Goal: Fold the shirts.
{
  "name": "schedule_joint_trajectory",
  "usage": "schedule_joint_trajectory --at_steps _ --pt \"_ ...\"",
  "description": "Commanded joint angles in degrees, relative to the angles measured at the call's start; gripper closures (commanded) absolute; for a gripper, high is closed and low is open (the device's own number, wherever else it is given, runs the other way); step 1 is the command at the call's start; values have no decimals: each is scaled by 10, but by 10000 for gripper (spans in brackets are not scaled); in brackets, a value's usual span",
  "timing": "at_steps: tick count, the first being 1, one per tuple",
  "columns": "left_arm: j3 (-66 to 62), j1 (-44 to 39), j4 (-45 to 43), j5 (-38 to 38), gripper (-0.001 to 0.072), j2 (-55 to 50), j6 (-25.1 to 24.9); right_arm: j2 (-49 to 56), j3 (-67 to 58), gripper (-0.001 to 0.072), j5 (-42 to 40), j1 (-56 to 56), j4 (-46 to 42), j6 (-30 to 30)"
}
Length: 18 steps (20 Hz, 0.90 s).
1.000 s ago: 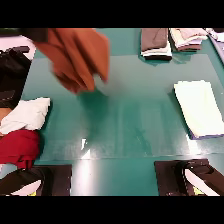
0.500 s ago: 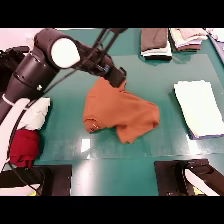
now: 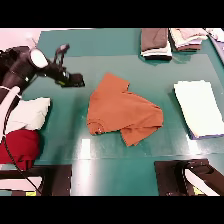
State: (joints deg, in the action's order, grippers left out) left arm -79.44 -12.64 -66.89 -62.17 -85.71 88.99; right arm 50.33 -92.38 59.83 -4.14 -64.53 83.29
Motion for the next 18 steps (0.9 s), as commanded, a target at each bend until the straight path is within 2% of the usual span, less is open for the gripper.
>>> schedule_joint_trajectory --at_steps 1,5,10,11,12,13,15,18 --pt "118 21 98 62 169 -24 -26 0 -1 693 2 -1 0 0" --pt "143 5 177 80 170 -54 -71 0 -1 692 2 -1 1 0" --pt "143 -46 178 125 172 -62 -65 0 -1 692 5 -1 1 0" --pt "142 -48 182 126 295 -62 -64 0 -1 693 9 -1 1 0" --pt "137 -48 181 121 559 -62 -66 0 -1 693 16 -1 1 0" --pt "127 -45 180 114 684 -60 -66 0 0 693 27 0 -2 0" --pt "87 -30 175 90 685 -51 -67 -2 22 693 53 11 1 2" --pt "20 3 141 76 685 -9 -70 -3 106 692 143 62 1 12"
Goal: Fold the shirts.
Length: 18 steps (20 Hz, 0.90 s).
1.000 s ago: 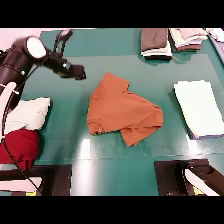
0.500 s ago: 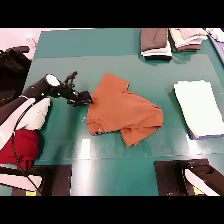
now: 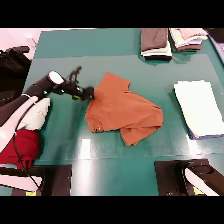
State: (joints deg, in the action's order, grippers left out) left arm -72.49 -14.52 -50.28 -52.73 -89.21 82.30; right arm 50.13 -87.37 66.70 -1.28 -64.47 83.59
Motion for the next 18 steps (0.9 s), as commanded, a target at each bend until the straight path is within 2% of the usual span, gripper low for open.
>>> schedule_joint_trajectory --at_steps 1,3,4,5,6,9,11,13,18 --pt "-68 30 -44 -25 685 39 -3 0 96 692 92 53 0 8" --pt "-91 34 -96 -35 685 60 -3 0 198 685 92 98 0 7" --pt "-97 34 -114 -42 685 66 -3 7 245 564 87 116 1 -3" --pt "-96 34 -115 -47 684 68 -3 22 292 357 79 129 4 -7" --pt "-96 34 -115 -54 685 67 -3 41 328 294 74 137 13 -10" --pt "-96 34 -116 -65 685 65 -3 120 391 294 25 127 103 -71" --pt "-96 34 -116 -67 684 65 -3 169 389 294 -25 98 139 -83" --pt "-96 34 -117 -73 685 65 -3 217 362 294 -46 63 137 -83" --pt "-96 34 -117 -79 685 65 -3 313 274 295 -40 2 135 -83"
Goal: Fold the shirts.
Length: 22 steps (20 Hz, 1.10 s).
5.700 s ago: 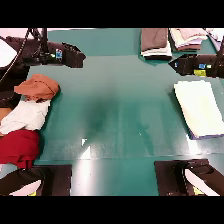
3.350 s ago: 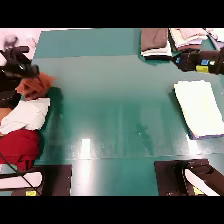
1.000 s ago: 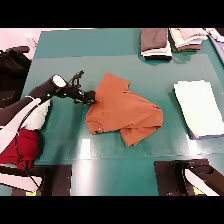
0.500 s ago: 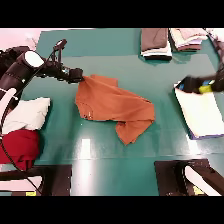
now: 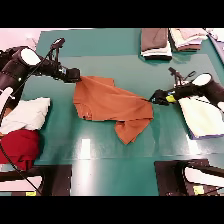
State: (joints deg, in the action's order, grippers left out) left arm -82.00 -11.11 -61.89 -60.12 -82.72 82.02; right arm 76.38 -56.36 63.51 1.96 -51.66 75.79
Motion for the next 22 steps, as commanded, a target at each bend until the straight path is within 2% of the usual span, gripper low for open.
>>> schedule_joint_trajectory --at_steps 1,3,4,5,6,9,13,20,22 --pt "-1 0 -1 -6 685 0 0 64 -49 303 -8 -38 4 -5" --pt "-1 0 -1 -6 684 0 0 83 -66 308 -9 -47 5 -5" --pt "-1 0 -1 -6 685 0 0 87 -69 415 -12 -51 5 -11" --pt "-1 0 -1 -6 685 0 0 86 -69 603 -20 -52 7 -31" --pt "-1 0 -1 -5 685 0 0 86 -69 694 -25 -56 7 -41" --pt "-2 0 -1 -3 686 5 0 68 -68 694 -50 -58 5 -50" --pt "-33 0 -22 35 686 87 0 -48 -85 695 -94 -38 4 -64" --pt "-266 0 -44 36 686 298 -2 -257 -298 695 27 3 4 -72" --pt "-312 0 -51 35 686 339 -7 -296 -339 695 47 3 -14 -51"
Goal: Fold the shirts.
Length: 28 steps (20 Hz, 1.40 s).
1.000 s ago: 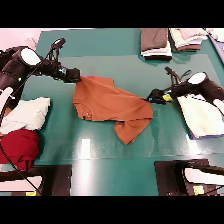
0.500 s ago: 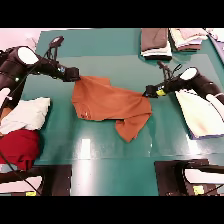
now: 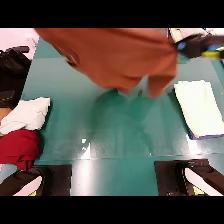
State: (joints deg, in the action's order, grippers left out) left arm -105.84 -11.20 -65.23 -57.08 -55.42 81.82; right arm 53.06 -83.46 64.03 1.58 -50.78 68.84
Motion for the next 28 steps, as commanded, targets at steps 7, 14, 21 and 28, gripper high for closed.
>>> schedule_joint_trajectory --at_steps 7,14,21,28 --pt "-104 1 -54 -14 686 65 -4 -95 -149 695 99 6 -117 113" --pt "-4 1 -120 -126 685 -133 -4 68 -86 695 136 -55 -124 148" --pt "29 1 -125 -120 684 -389 -4 262 61 694 -57 -218 -167 169" --pt "4 68 -118 -191 140 -415 35 364 -79 303 -33 -215 -163 172"
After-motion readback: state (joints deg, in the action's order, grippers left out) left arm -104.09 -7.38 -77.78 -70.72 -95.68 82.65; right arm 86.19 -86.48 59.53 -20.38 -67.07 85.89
